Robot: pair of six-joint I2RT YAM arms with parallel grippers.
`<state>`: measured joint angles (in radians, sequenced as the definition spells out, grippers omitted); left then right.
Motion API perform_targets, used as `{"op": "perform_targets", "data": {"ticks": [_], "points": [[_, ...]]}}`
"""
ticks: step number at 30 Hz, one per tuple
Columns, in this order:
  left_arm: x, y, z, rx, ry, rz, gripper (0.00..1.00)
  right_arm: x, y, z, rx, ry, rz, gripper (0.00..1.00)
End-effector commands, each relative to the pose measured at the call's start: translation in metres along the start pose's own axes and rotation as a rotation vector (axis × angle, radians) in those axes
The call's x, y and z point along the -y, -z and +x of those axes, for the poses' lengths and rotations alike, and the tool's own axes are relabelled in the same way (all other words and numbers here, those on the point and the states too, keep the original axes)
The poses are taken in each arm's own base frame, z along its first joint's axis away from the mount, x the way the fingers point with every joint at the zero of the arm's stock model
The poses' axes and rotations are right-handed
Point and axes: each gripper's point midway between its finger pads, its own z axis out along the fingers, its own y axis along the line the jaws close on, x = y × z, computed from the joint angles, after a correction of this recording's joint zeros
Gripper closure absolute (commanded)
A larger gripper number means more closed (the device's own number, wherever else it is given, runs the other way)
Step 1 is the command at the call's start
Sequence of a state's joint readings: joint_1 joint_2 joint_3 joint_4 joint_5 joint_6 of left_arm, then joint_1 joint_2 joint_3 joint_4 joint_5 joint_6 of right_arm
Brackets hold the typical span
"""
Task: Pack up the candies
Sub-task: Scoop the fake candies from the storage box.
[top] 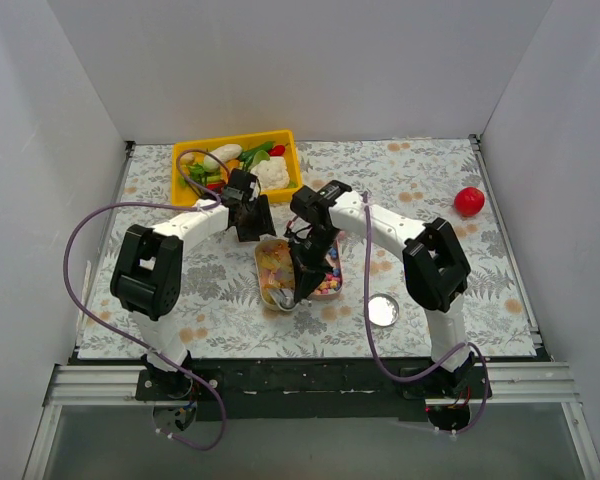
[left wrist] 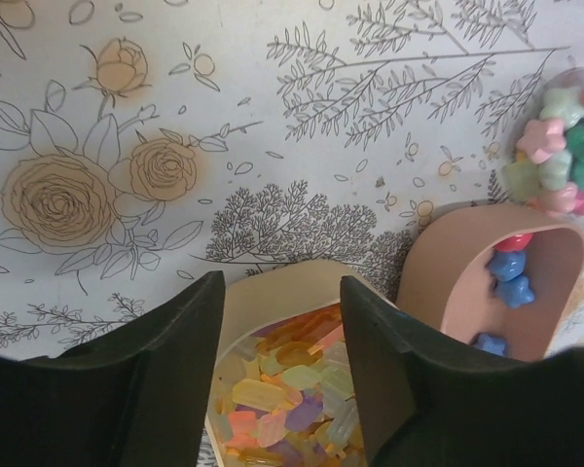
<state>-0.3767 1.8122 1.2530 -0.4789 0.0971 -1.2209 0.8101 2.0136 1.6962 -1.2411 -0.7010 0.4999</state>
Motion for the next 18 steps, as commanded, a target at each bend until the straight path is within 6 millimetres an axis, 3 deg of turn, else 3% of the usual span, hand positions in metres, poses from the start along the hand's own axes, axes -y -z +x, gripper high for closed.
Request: {"op": "perform_targets", "data": {"ticks": [1,18], "points": [[-0.004,0.0,0.007,0.013,-0.029,-0.017,0.52,-0.003,0.016,-0.003,0.0,-0.059,-0.015,0.99],[-0.004,-0.002,0.018,0.003,-0.042,-0.009,0.59,0.015,-0.003,-0.025,-0.023,-0.104,0.045,0.99]]}}
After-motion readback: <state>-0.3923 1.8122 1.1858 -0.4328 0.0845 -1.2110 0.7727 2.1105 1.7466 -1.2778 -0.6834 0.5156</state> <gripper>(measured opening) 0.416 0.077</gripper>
